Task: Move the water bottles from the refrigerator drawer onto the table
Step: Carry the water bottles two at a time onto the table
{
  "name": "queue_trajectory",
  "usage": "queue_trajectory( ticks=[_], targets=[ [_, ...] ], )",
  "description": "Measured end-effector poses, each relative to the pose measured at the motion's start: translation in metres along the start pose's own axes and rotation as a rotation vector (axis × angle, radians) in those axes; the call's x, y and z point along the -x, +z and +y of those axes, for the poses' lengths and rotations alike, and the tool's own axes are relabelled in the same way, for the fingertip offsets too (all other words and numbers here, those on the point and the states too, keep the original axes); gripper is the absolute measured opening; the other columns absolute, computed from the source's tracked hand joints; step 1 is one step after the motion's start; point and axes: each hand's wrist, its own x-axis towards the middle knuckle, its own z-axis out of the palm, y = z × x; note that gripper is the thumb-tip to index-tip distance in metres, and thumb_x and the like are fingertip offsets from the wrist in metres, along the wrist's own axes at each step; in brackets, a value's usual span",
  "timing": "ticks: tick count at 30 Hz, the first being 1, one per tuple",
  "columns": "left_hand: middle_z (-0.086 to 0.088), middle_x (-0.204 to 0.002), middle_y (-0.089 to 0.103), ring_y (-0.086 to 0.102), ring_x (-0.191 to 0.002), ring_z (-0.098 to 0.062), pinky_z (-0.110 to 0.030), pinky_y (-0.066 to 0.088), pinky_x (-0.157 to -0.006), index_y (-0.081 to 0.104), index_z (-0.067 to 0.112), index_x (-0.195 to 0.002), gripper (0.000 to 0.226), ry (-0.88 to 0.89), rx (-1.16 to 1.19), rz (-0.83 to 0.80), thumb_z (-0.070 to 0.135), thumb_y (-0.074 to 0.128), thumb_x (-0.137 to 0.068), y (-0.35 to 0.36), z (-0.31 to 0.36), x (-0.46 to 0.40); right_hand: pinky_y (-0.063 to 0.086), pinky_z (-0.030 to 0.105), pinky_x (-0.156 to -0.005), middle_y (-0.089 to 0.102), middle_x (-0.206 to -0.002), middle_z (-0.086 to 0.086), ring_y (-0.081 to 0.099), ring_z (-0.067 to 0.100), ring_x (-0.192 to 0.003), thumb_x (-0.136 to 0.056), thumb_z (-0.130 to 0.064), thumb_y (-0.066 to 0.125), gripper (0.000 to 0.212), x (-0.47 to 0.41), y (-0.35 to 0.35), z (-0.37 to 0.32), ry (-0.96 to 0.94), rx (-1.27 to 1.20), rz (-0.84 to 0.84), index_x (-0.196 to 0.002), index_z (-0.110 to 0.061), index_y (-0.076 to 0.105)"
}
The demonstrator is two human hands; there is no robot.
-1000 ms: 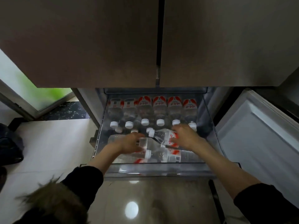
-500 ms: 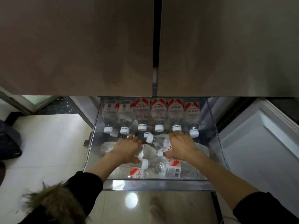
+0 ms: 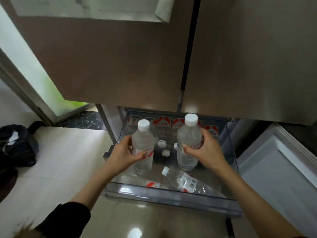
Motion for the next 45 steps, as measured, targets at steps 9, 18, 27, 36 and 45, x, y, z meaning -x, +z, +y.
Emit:
queue_trajectory(
  ticks=[9, 18, 27, 36, 45],
  targets=[
    [0.009, -0.102, 0.063, 0.061, -0.09, -0.006, -0.015, 0.049, -0.072, 0.054, 0.018, -0.111, 0.051, 0.01, 0.258, 0.57, 0.037, 0.075, -0.068, -0.096, 0.015, 0.092, 0.047, 0.034, -0.088, 0.051, -0.112, -0.008, 0.052, 0.012, -0.101, -0.064, -0.03, 0.079, 0.065, 0.031, 0.06, -0.115, -0.336, -0.067, -0.111, -0.113, -0.04, 0.038],
    [0.013, -0.097, 0.062, 0.062, -0.093, -0.01, -0.024, 0.05, -0.078, 0.053, 0.024, -0.107, 0.038, -0.13, 0.232, 0.993, 0.028, 0.072, -0.074, -0.233, -0.051, 0.282, 0.047, 0.028, -0.081, 0.051, -0.109, -0.008, 0.053, 0.013, -0.095, -0.064, -0.037, 0.078, 0.062, 0.12, 0.192, -0.276, -0.585, -0.219, -0.318, -0.111, -0.035, 0.037],
    [0.004, -0.11, 0.057, 0.056, -0.097, -0.013, -0.023, 0.043, -0.077, 0.05, 0.013, -0.121, 0.052, -0.451, 0.082, 1.291, 0.03, 0.071, -0.076, -0.318, -0.145, 0.486, 0.048, 0.029, -0.081, 0.057, -0.101, -0.005, 0.058, 0.016, -0.093, -0.066, -0.026, 0.078, 0.05, 0.24, 0.375, -0.37, -0.591, -0.299, -0.631, -0.104, -0.027, 0.045],
    [0.004, -0.118, 0.056, 0.055, -0.105, -0.014, -0.027, 0.049, -0.081, 0.046, 0.016, -0.125, 0.058, -0.693, 0.081, 1.405, 0.031, 0.071, -0.074, -0.413, -0.25, 0.603, 0.051, 0.031, -0.082, 0.058, -0.101, -0.006, 0.058, 0.012, -0.092, -0.063, -0.038, 0.075, 0.053, 0.308, 0.558, -0.474, -0.728, -0.255, -0.875, -0.105, -0.028, 0.044],
    [0.005, -0.119, 0.054, 0.05, -0.102, -0.01, -0.028, 0.044, -0.085, 0.044, 0.018, -0.126, 0.063, -0.888, 0.048, 1.405, 0.029, 0.075, -0.072, -0.538, -0.351, 0.664, 0.046, 0.026, -0.08, 0.056, -0.109, -0.002, 0.055, 0.013, -0.097, -0.066, -0.038, 0.077, 0.071, 0.344, 0.736, -0.582, -0.858, -0.143, -1.027, -0.124, -0.015, 0.043]
  ],
)
